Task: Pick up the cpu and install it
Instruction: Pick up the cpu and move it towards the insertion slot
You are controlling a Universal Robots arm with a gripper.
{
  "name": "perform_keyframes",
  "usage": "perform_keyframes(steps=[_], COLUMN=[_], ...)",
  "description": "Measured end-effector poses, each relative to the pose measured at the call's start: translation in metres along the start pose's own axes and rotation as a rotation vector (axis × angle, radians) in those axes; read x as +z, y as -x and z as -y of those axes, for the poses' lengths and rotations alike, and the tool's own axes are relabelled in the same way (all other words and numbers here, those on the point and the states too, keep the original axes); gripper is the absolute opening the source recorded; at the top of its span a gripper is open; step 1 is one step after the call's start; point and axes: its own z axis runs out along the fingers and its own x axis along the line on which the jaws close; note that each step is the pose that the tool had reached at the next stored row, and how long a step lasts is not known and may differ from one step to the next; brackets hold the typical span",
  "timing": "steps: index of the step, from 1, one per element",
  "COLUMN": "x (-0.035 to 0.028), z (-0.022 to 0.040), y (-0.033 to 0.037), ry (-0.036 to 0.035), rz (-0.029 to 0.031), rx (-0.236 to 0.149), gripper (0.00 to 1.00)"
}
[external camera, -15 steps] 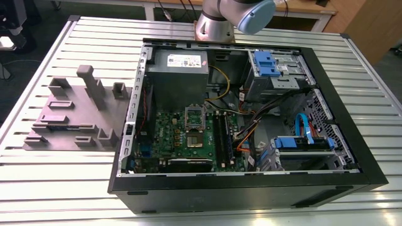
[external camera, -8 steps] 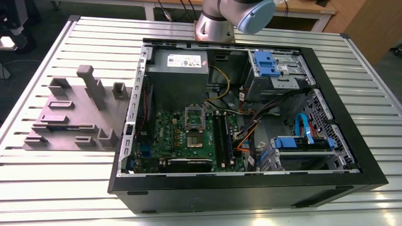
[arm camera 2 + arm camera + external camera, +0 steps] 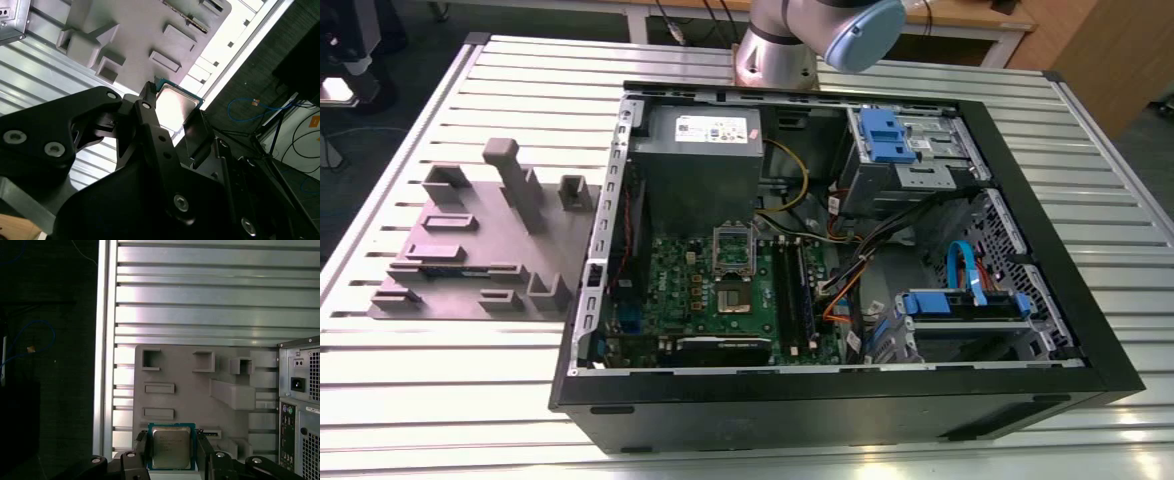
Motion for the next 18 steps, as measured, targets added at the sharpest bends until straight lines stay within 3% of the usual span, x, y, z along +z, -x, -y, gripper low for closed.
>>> perform_keyframes(steps=[18], x=[0.0000], z=[0.0000], y=[0.0064], ry=[0.0000], rz=[0.0000], rx=[0.000], gripper=[0.47])
